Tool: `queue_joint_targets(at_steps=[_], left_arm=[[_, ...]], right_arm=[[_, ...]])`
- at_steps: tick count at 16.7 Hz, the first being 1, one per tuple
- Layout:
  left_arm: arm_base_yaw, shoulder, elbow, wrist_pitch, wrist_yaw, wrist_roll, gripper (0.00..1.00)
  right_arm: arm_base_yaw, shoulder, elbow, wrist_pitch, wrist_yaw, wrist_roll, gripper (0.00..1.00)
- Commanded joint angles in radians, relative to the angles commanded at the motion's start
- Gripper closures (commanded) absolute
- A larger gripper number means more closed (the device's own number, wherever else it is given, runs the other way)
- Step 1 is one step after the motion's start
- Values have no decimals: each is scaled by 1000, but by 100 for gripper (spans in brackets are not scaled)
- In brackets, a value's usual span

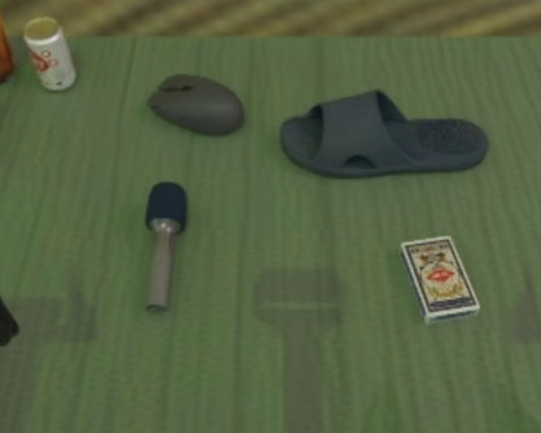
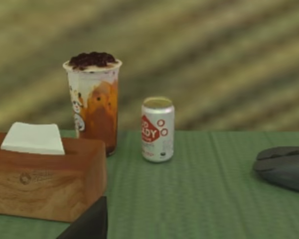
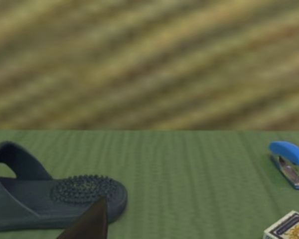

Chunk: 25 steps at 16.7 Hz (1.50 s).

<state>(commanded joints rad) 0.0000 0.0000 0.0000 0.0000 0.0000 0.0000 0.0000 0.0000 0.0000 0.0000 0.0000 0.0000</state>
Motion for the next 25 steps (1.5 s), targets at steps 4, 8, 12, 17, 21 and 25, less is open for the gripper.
queue_joint_targets(at_steps=[4,8,12,17,21,25], left_arm=[[-12,30,30,-21,0,-10,0],[-69,219,190,-136,-8,-65,0],[-155,562,428,-319,-23,-146,0],[-278,1085,750,-586,-40,-257,0],[-368,1431,988,-775,-51,-338,0],[-436,1677,1178,-907,-60,-400,0]], right_arm=[[0,0,0,0,0,0,0],[0,0,0,0,0,0,0],[0,0,0,0,0,0,0],[0,0,0,0,0,0,0],[0,0,0,0,0,0,0],[0,0,0,0,0,0,0]])
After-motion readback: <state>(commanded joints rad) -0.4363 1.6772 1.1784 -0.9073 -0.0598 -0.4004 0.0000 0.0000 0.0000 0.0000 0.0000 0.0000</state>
